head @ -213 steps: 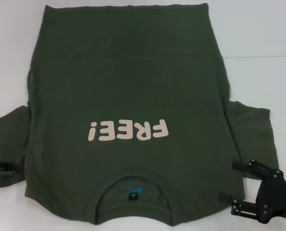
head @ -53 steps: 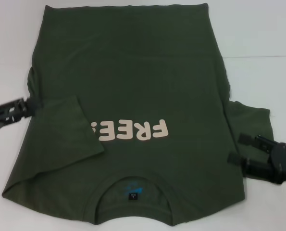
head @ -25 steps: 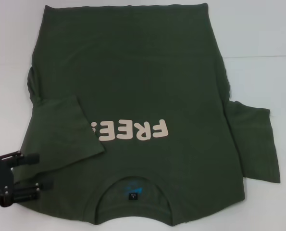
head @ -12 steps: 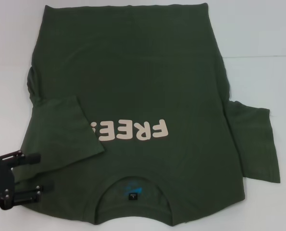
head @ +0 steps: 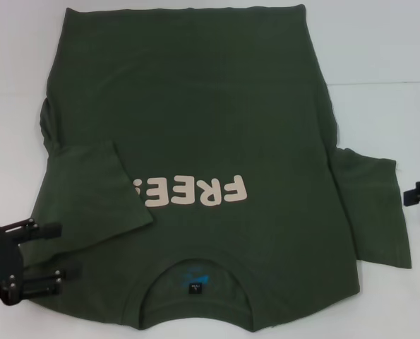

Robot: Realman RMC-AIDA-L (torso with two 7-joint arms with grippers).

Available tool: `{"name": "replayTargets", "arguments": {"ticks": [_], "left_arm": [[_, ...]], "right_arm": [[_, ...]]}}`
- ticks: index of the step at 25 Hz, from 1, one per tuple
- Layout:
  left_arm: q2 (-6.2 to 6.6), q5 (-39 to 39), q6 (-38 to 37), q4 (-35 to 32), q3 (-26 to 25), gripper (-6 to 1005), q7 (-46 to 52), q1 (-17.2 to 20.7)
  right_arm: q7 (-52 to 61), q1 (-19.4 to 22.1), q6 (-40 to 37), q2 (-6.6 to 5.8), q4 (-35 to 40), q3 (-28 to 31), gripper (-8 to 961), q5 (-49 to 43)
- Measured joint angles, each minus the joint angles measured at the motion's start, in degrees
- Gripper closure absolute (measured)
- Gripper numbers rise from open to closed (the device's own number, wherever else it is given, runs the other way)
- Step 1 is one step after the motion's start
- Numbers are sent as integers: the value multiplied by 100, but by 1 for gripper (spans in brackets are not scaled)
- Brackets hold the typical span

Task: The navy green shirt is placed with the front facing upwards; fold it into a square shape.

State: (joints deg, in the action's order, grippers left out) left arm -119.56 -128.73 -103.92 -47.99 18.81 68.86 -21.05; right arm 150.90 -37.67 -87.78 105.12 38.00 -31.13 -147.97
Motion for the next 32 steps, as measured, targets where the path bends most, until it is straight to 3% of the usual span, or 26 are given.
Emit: {"name": "replayTargets", "arguments": {"ticks": [11, 32], "left_arm": [[4, -3, 19, 17, 1, 187, -4, -4], [-5, 0, 21, 26, 0, 187, -5, -4]], "right_arm": [[-70, -12, 334, 221, -179, -240, 29, -13], [-101, 23, 541, 261, -325, -368, 29, -13]]}}
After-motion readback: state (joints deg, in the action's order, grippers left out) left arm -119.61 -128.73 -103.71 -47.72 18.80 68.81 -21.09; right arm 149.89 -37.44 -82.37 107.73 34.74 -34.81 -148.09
